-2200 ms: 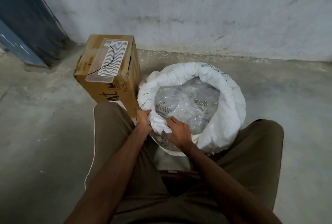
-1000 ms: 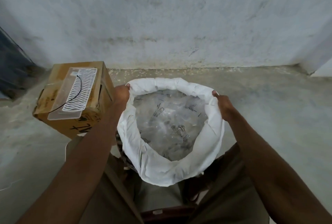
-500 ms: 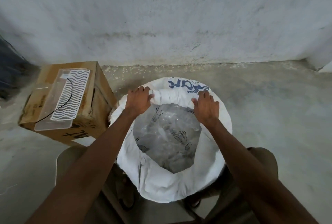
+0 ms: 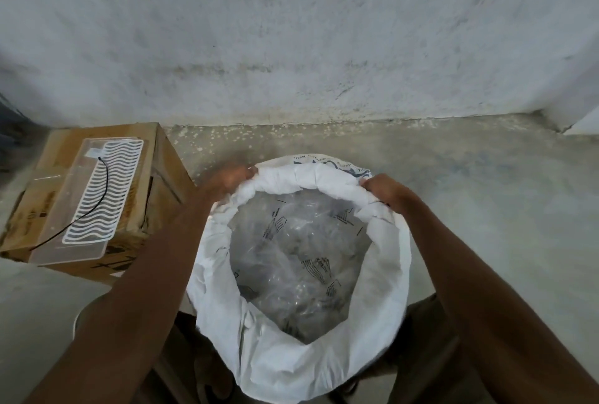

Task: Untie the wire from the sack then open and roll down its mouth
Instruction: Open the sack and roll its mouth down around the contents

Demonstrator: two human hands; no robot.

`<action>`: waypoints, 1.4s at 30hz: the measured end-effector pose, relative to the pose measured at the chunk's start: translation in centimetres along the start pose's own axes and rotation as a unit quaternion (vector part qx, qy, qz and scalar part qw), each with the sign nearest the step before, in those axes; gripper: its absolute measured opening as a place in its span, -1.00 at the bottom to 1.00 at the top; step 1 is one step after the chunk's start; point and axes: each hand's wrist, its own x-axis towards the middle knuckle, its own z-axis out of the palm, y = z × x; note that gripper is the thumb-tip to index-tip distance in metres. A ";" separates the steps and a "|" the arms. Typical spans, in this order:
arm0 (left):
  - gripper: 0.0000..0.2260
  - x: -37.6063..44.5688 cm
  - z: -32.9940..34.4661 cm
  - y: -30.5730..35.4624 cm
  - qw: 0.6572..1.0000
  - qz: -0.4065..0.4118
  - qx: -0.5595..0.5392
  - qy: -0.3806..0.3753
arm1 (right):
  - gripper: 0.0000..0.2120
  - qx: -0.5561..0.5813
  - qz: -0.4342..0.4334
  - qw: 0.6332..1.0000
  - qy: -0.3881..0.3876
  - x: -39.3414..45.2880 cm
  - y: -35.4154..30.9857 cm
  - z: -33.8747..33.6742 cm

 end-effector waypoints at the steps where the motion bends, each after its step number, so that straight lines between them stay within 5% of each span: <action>1: -0.56 0.4 0.5 0.1 0.991 0.037 0.111 0.062 | -0.81 -0.037 -0.002 0.997 0.062 0.3 -0.2 0.5; 3: -0.50 0.7 1.9 0.3 0.940 0.125 0.270 0.165 | -0.71 -0.164 -0.038 0.962 0.213 -0.1 -1.3 2.3; 5: -0.45 0.4 3.8 0.4 0.867 0.199 0.396 0.227 | -0.60 -0.245 -0.136 0.918 0.279 -1.2 -2.3 5.3; 8: -0.33 0.0 6.7 -0.1 0.769 0.290 0.519 0.235 | -0.41 -0.334 -0.216 0.879 0.263 -1.7 -2.4 9.1; 13: -0.36 0.4 6.8 -2.3 0.702 0.303 0.624 0.162 | -0.52 -0.408 -0.187 0.872 0.197 -0.1 -0.8 9.1; 16: -0.43 2.4 3.8 -0.1 0.733 0.322 0.590 0.104 | -0.65 -0.390 -0.214 0.879 0.170 2.2 -2.0 6.9; 20: -0.68 4.6 0.0 4.5 0.818 0.302 0.486 0.061 | -0.70 -0.210 -0.178 0.958 0.077 5.8 -5.8 3.0; 22: -0.68 5.5 0.4 4.9 0.851 0.255 0.454 0.064 | -0.66 -0.187 -0.149 0.970 0.041 6.8 -7.0 2.1; 27: -0.50 5.7 4.2 2.4 0.813 0.175 0.545 0.108 | -0.63 -0.288 -0.126 0.949 0.018 6.6 -5.6 4.6; 34: -0.29 0.1 2.3 2.0 0.763 0.254 0.551 0.222 | -0.64 -0.341 -0.190 0.889 0.238 0.5 -5.2 4.9; 42: -0.35 -13.2 7.2 -5.6 0.832 0.296 0.414 0.220 | -0.54 -0.239 -0.292 0.894 0.242 -13.8 -0.7 10.3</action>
